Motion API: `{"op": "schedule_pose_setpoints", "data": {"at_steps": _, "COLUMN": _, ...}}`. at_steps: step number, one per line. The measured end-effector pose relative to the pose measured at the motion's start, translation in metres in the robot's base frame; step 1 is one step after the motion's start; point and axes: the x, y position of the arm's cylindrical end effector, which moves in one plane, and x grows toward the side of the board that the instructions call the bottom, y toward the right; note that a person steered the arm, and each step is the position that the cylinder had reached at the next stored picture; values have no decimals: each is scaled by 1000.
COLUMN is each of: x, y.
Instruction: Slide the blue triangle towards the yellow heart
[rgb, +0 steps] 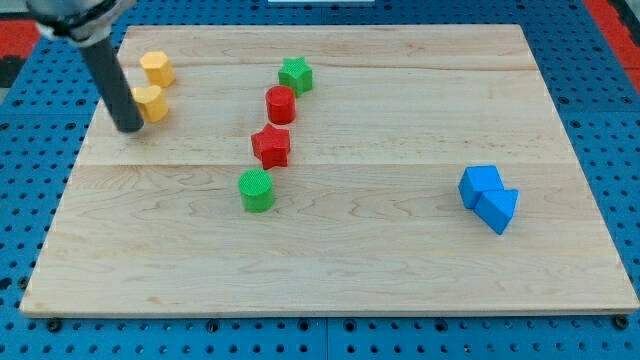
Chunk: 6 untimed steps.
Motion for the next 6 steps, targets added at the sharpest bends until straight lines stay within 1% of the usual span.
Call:
{"op": "schedule_pose_setpoints", "data": {"at_steps": 1, "x": 111, "y": 33}}
{"op": "schedule_pose_setpoints", "data": {"at_steps": 2, "x": 167, "y": 132}}
{"op": "schedule_pose_setpoints", "data": {"at_steps": 3, "x": 167, "y": 277}}
{"op": "schedule_pose_setpoints", "data": {"at_steps": 5, "x": 166, "y": 499}}
{"op": "schedule_pose_setpoints", "data": {"at_steps": 6, "x": 163, "y": 573}}
